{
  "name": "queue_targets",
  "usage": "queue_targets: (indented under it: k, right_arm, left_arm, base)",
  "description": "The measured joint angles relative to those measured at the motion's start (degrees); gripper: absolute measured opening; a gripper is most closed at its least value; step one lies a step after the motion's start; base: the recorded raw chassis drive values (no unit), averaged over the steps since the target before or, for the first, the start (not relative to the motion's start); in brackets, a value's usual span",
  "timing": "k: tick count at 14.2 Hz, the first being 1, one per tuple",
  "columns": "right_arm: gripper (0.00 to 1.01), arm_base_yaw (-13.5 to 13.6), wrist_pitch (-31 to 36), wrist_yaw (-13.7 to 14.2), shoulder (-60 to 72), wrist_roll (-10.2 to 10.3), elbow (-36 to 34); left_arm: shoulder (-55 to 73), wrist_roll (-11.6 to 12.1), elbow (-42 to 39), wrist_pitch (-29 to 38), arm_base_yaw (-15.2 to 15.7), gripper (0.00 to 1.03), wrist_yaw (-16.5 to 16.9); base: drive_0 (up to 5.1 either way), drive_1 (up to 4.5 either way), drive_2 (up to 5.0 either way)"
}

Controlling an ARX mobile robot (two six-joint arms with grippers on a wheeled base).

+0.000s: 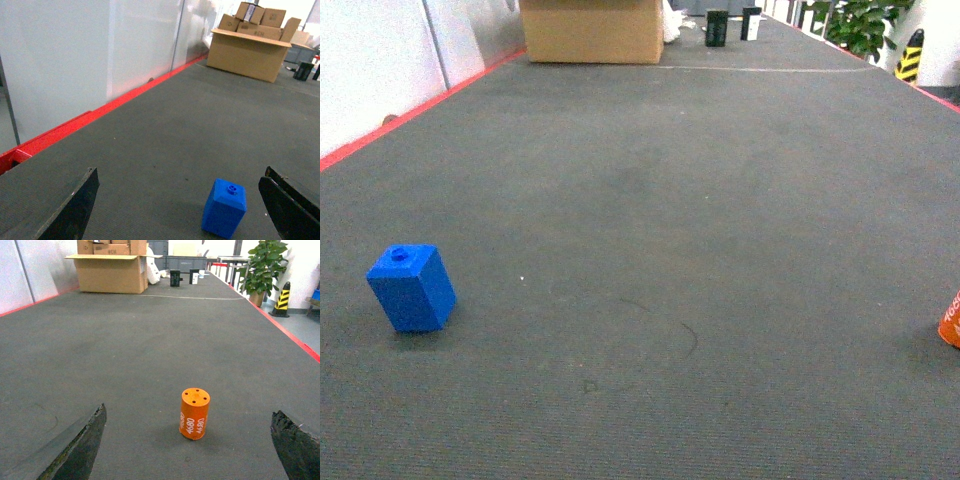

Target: Sort blue parts and orange caps into right shelf containers

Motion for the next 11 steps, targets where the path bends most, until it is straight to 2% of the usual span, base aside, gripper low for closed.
queue_targets:
  k: [6,7,8,10,11]
  right_arm:
    - [0.98,0.00,0.00,-0.02,0.00,0.00,-0.02]
    - [0.98,0.00,0.00,-0.02,0.00,0.00,0.00]
    - [0.98,0.00,0.00,-0.02,0.00,0.00,-0.02]
    - [0.98,0.00,0.00,-0.02,0.00,0.00,-0.02]
    - [0.98,0.00,0.00,-0.02,0.00,0.00,-0.02]
  left_arm:
    - [9.01,0.11,0.11,8.00,2.67,0.98,4.20]
    - [15.80,0.11,0.63,13.75,4.55,0.98,6.38]
    - [31.50,0.13,3.52,25.73,6.51,0.98,10.34]
    - [41.68,-0.11,9.22,25.77,6.82,0.98,15.34]
    - [43.06,-0.26,10.38,25.79,6.80,0.98,16.13]
  base:
    - [0.0,0.00,0.0]
    - [0.0,0.00,0.0]
    - [0.0,0.00,0.0]
    - [0.0,0.00,0.0]
    - [0.0,0.00,0.0]
